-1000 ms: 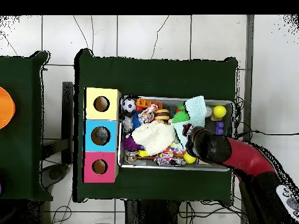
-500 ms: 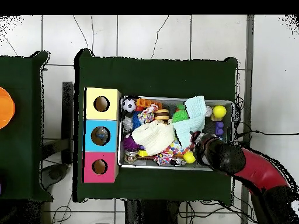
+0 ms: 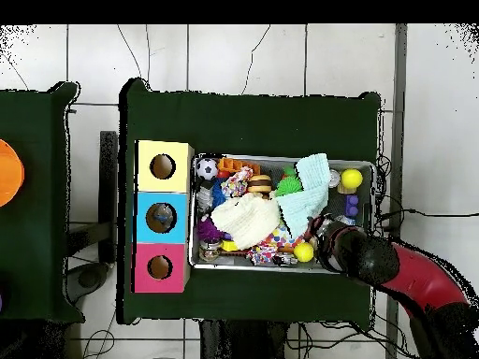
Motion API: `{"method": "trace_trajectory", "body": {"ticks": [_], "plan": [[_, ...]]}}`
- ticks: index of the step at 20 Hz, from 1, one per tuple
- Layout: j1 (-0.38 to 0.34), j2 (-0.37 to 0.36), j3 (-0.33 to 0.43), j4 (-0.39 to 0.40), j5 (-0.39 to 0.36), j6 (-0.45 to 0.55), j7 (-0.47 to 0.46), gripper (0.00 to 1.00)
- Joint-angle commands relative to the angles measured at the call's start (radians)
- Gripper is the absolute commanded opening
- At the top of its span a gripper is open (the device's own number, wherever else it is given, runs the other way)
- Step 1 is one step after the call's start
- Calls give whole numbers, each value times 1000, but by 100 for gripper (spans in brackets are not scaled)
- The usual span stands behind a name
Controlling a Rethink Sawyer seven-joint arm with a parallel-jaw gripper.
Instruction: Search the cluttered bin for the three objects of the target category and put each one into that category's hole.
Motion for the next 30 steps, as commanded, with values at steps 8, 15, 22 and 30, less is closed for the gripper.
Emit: {"method": "trace_trajectory", "body": {"ticks": [8, 15, 22, 30], "plan": [[-83, 147, 77, -147, -203, 150, -285, 100], [-133, 207, 92, -200, -288, 129, -299, 100], [-199, 277, 124, -253, -330, 145, -326, 100], [-212, 330, 146, -288, -366, 133, -322, 100]]}}
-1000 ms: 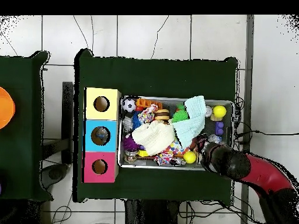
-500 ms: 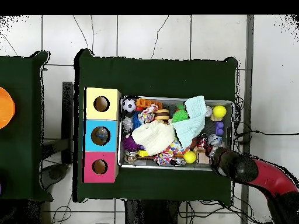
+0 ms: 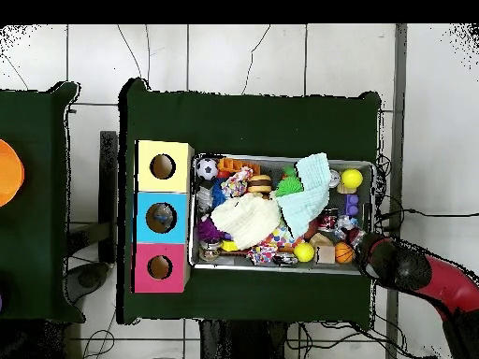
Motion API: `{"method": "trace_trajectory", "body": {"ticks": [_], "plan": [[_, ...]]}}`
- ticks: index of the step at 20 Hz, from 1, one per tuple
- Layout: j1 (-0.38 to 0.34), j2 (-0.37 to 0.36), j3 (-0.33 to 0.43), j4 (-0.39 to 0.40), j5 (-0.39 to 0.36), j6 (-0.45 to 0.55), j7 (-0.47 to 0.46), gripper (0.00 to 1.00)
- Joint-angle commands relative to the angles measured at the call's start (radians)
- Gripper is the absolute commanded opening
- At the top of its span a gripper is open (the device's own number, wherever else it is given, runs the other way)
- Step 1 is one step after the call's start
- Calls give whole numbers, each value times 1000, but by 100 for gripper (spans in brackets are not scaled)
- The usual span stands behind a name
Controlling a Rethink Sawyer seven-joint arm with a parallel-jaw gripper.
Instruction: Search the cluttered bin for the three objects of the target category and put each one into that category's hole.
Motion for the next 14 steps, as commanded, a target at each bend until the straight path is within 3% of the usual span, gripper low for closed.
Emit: {"method": "trace_trajectory", "body": {"ticks": [1, 14], "plan": [[2, 111, 85, -89, -101, 84, -310, 100], [-20, 130, 115, -80, -116, 64, -297, 100]]}}
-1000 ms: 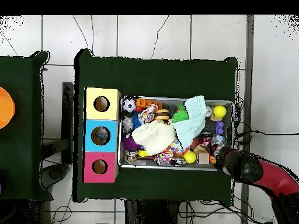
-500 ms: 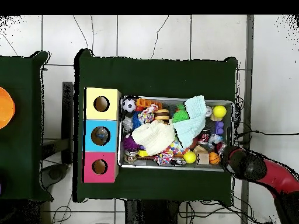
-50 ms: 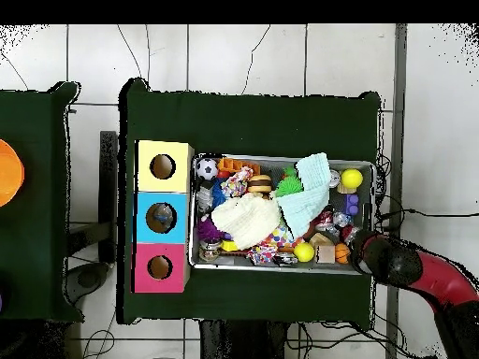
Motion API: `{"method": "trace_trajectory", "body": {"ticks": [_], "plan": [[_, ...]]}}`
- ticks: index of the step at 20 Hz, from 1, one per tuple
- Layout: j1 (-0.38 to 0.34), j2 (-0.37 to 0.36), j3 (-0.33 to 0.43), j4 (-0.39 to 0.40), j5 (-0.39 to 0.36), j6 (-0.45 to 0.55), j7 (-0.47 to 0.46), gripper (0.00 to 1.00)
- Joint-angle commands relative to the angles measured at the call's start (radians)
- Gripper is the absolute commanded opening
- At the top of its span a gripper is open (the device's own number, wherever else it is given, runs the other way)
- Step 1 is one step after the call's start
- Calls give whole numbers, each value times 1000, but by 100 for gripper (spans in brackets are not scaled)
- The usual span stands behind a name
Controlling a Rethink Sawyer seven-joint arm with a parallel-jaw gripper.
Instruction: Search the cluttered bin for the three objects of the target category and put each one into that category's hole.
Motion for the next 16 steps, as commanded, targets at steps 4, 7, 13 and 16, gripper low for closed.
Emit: {"method": "trace_trajectory", "body": {"ticks": [4, 7, 13, 16], "plan": [[-22, 86, 93, -61, -86, 61, -294, 100], [-28, 88, 100, -59, -82, 62, -287, 100], [-31, 86, 102, -58, -89, 48, -271, 0], [-20, 73, 88, -56, -97, 39, -250, 0]]}}
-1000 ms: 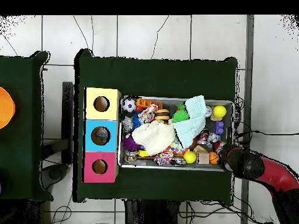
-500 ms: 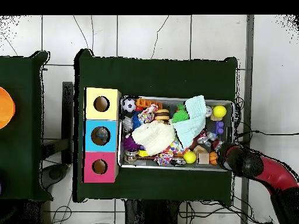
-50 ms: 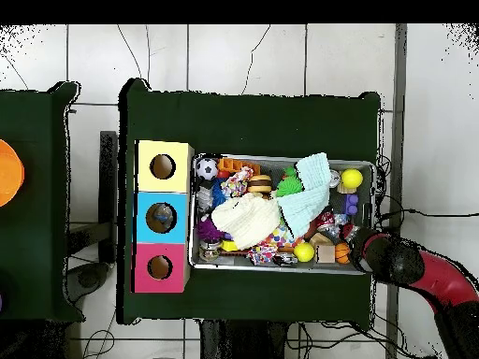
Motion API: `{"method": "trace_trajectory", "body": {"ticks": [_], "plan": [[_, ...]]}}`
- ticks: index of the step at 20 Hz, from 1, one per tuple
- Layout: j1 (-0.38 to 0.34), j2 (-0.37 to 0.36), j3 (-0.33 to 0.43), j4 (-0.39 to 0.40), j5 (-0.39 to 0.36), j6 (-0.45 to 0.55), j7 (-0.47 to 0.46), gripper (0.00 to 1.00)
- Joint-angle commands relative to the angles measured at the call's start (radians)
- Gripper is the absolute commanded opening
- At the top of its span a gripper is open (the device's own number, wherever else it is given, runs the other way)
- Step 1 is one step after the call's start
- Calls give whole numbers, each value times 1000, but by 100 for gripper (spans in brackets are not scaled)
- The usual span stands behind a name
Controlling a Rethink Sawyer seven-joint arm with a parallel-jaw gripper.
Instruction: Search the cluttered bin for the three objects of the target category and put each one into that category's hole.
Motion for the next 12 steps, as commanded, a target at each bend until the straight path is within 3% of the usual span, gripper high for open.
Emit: {"method": "trace_trajectory", "body": {"ticks": [1, 12], "plan": [[12, 55, 53, -54, -97, 38, -247, 0], [21, 41, 50, -54, -92, 60, -239, 0]]}}
